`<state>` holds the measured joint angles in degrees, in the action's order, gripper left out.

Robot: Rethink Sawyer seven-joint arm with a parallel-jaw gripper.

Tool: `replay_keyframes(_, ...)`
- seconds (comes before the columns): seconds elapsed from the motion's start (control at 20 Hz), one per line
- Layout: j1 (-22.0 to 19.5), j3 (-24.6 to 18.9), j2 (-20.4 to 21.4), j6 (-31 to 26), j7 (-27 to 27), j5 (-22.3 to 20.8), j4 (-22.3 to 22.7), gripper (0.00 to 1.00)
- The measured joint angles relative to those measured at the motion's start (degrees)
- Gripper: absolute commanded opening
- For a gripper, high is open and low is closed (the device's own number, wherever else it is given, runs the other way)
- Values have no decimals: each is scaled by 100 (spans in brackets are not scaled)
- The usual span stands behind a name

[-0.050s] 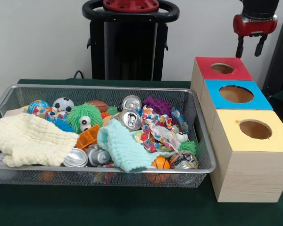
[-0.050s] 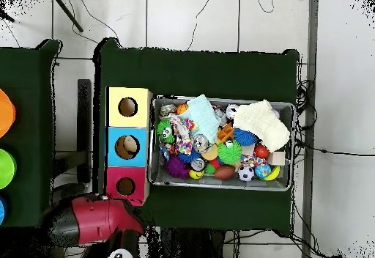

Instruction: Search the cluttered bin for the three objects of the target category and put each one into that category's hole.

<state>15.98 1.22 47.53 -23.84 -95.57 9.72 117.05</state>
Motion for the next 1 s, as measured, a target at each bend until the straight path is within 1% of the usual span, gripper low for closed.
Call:
replay_keyframes(0.45, -136, 0, -147, -210, 0, -65, -410, 100)
replay_keyframes(0.95, -289, -2, -460, -537, 0, -105, -1085, 100)
replay_keyframes(1.0, -314, -4, -524, -632, 0, -138, -1250, 100)
